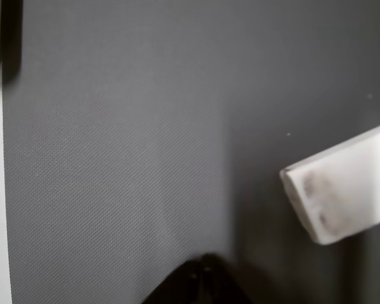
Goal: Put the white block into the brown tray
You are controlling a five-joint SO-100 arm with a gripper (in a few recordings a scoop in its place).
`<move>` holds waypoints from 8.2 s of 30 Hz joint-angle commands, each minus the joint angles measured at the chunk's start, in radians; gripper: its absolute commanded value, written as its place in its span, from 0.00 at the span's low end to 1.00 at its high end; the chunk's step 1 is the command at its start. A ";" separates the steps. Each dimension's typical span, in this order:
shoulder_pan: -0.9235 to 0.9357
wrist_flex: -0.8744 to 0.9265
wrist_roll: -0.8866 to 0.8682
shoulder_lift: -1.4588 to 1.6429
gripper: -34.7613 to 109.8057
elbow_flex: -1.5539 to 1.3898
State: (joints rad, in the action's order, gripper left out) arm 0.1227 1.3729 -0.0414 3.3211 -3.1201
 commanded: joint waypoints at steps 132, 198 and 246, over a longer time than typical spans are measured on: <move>0.433 -0.115 -0.776 -1.071 0.35 0.764; 0.515 -0.094 -0.669 -1.480 0.59 0.960; 0.476 -0.107 -0.635 -1.603 0.45 1.045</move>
State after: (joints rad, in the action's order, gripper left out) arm 0.6075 1.2609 -0.6826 1.7165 -2.1154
